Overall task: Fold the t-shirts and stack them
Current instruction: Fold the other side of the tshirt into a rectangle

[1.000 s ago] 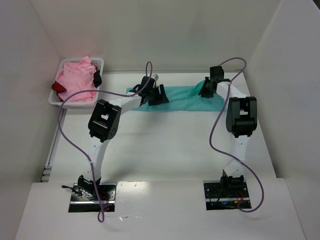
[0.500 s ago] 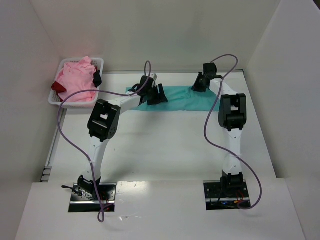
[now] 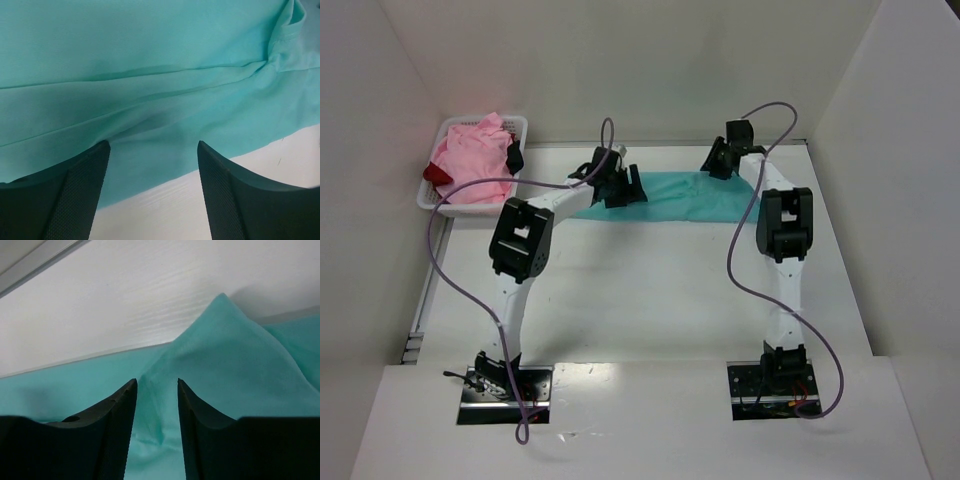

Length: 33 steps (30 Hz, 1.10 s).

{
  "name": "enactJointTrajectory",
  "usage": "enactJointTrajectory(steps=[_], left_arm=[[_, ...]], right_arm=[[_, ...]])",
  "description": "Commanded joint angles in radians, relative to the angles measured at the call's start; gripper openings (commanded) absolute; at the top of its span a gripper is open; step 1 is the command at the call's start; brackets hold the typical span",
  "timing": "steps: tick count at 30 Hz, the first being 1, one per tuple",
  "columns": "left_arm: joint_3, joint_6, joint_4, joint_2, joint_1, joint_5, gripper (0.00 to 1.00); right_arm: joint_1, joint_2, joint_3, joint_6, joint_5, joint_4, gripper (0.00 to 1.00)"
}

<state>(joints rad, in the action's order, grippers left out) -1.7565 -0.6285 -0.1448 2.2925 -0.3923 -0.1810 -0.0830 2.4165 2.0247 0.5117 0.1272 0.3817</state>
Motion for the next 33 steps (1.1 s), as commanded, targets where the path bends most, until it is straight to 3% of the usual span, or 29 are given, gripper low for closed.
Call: enactJointTrajectory(steps=[1,8,14,19,33], left_arm=[[-0.067,0.065,-0.082,-0.12,0.038,0.02,0.8],[-0.037,0.13,-0.113,-0.203,0.119,0.08,0.94],[0.018,0.179,-0.2,-0.226,0.158,0.181,0.94],[0.124,0.156,-0.179,-0.268,0.167,0.202,0.96],[0.195,0.127,-0.225,-0.254,0.196,0.212,0.96]], right_arm=[[-0.009,-0.212,-0.05,-0.018,-0.057,-0.032,0.45],[-0.009,-0.456,-0.375,-0.029,-0.138,-0.053,0.47],[-0.009,-0.476,-0.5,-0.052,-0.179,-0.006,0.37],[-0.009,-0.488,-0.551,-0.052,-0.179,-0.05,0.37],[-0.009,-0.41,-0.505,-0.052,-0.207,-0.041,0.4]])
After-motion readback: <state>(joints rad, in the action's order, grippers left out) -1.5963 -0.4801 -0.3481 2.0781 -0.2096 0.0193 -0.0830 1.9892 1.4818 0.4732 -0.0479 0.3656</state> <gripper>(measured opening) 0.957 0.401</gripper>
